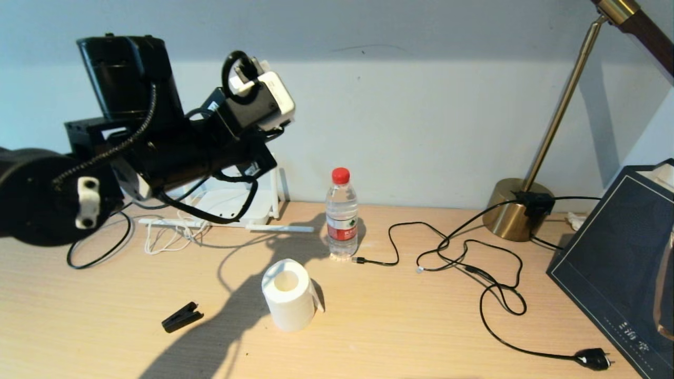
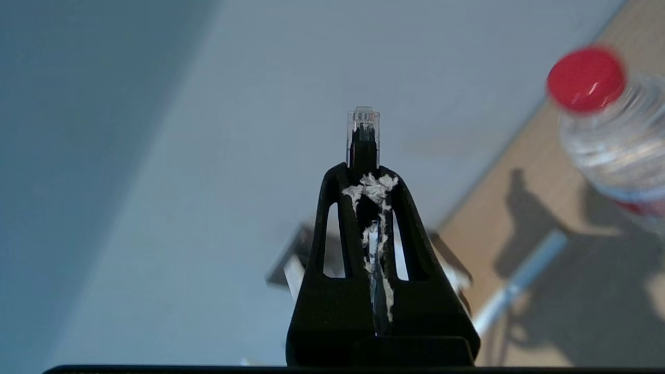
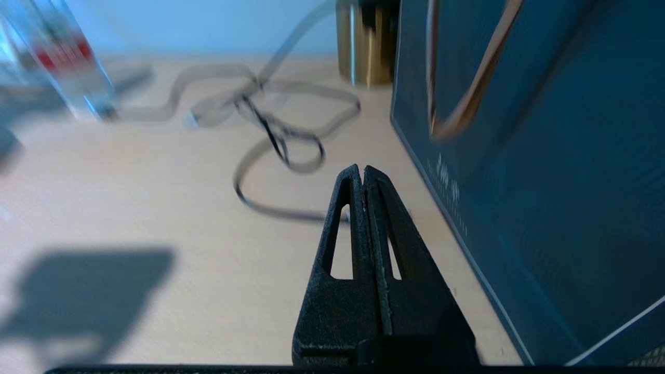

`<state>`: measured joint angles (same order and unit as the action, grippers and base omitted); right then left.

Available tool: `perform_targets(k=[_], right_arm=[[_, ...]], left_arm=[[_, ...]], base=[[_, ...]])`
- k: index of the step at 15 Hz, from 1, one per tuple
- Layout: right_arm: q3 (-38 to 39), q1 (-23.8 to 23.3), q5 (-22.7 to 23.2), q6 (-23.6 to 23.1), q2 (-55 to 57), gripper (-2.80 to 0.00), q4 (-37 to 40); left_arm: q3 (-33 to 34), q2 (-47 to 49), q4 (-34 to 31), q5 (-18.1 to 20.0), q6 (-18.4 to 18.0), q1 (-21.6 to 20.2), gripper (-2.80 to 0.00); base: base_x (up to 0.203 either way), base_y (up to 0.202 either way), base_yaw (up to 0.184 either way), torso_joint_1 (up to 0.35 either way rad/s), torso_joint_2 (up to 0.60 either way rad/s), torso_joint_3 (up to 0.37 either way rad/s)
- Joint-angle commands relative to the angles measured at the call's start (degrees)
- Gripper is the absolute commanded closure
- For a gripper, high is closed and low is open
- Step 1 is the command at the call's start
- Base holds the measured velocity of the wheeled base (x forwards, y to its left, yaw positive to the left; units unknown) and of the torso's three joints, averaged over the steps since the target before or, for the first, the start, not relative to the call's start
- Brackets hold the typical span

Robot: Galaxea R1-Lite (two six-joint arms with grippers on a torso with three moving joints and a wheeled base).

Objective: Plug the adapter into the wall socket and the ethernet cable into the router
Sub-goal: Plug cable into router interface

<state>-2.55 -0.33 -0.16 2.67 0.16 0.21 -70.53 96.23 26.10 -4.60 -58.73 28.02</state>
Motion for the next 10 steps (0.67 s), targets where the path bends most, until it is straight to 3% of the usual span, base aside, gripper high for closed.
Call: perform_targets(k=[1,4,6,8,10], right_arm=[[-11.16,0.13,1.16,5.62,3.83,0.0,1.61],[-32.53,1.26,7.3,18.94,21.18,0.0,6.39],[-41.76,1.78,15.13,24.44,33.56,0.0,8.53],[-49.34,2.19,26.06,29.98,43.89,0.0,9.9],[-57.43,2.74,40.09,44.45,50.58,0.0,10.43]], left_arm=[[5.32,2.66,14.03,-0.34,-4.11,3.47,0.0],[10.25,2.14,21.77,0.2,-4.44,2.75,0.0],[10.55,2.22,22.44,1.03,-4.46,-0.99,0.0],[10.41,3.33,24.6,6.95,-4.58,-4.12,0.0],[10.03,5.03,27.07,12.97,-6.71,-4.86,0.0]], base=[[0.0,0.0,0.0,0.0,0.0,0.0],[0.0,0.0,0.0,0.0,0.0,0.0],[0.0,0.0,0.0,0.0,0.0,0.0],[0.0,0.0,0.0,0.0,0.0,0.0],[0.0,0.0,0.0,0.0,0.0,0.0]])
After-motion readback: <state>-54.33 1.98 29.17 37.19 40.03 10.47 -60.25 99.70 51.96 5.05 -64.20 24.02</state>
